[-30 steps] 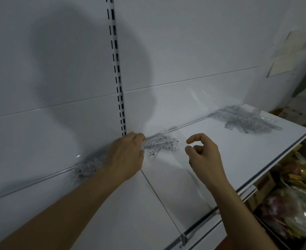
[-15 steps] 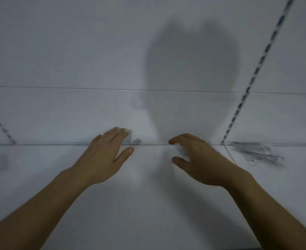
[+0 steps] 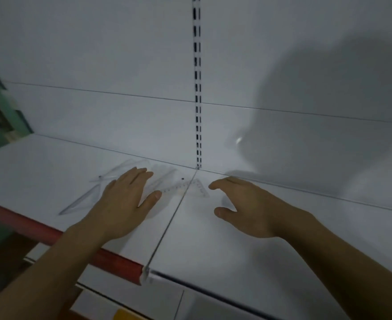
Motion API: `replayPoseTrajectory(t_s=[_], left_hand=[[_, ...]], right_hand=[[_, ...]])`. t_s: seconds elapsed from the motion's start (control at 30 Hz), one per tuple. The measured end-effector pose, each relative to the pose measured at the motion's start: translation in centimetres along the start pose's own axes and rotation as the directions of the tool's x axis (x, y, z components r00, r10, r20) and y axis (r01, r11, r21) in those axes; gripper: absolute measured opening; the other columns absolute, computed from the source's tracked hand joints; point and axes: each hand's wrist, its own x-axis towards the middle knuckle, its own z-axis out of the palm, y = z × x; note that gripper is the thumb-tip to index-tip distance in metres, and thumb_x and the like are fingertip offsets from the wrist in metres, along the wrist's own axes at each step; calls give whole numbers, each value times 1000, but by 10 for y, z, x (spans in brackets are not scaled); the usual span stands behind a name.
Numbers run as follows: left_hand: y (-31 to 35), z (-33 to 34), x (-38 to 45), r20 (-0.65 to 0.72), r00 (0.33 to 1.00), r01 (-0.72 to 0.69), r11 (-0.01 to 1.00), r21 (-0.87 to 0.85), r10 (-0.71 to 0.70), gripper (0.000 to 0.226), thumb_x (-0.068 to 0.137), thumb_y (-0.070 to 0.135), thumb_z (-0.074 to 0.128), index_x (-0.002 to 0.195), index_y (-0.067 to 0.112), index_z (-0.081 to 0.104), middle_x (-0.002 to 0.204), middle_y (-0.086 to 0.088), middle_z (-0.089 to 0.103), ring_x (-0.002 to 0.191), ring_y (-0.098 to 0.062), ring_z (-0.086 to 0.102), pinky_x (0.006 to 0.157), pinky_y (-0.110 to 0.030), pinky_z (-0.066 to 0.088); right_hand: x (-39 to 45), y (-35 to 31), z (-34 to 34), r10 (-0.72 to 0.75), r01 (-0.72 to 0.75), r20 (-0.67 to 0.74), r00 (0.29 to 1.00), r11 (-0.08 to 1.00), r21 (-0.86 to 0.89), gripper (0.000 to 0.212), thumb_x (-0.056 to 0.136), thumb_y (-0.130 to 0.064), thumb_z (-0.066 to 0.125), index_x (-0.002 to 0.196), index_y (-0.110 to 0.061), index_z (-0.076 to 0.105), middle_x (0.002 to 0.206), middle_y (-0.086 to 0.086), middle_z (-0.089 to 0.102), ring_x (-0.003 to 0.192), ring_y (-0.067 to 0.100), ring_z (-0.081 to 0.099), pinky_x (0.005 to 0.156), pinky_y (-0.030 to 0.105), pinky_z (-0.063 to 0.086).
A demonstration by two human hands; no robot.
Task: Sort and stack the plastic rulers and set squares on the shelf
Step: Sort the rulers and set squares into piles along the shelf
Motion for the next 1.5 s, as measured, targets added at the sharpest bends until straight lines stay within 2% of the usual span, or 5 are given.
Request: replayPoseTrajectory(t_s=[0.3,0.57,0.93,1.27,1.5], left_hand=[[-57,-10,42,208,971,-120,993,-10,119,65,93,60,52,146,25,43,146,5,47,132,-16,43,109,-38,37],[-58,-3,73,424,889,-185,983,-6,170,71,85,47,72,143,24,39,133,-5,42,120,-21,48,89,-28,43],[-43,13,98,211,971,-116,993,29,108,47,91,54,59,111,12,62,94,-2,61,81,-18,62,78,-40,54],[-33,21,115,288,957,2,988,-153,42,44,88,33,72,126,15,59,116,-5,66,105,-21,62,87,-30,50],[-19,15,97,104,986,-79,909,-410,133,11,98,22,58,97,28,67,91,11,64,82,-5,61,63,-14,43]], right_hand=[[107,-33,33,240,-225,110,965,965,-136,61,96,-37,54,152,-28,32,154,1,32,138,31,32,112,50,35],[122,-30,18,326,-320,153,933,945,-59,51,87,-31,75,132,-32,51,120,0,46,108,21,51,97,37,45],[102,-21,31,364,-349,-24,931,909,230,48,82,-30,80,121,-33,51,102,-1,59,85,15,56,76,28,48],[72,-8,53,365,-257,-224,904,881,398,29,84,-24,78,106,-30,60,75,-5,59,65,9,52,67,29,48],[52,-22,43,516,-142,-267,814,622,770,30,89,-16,74,114,-19,58,68,1,63,55,20,59,58,34,50]])
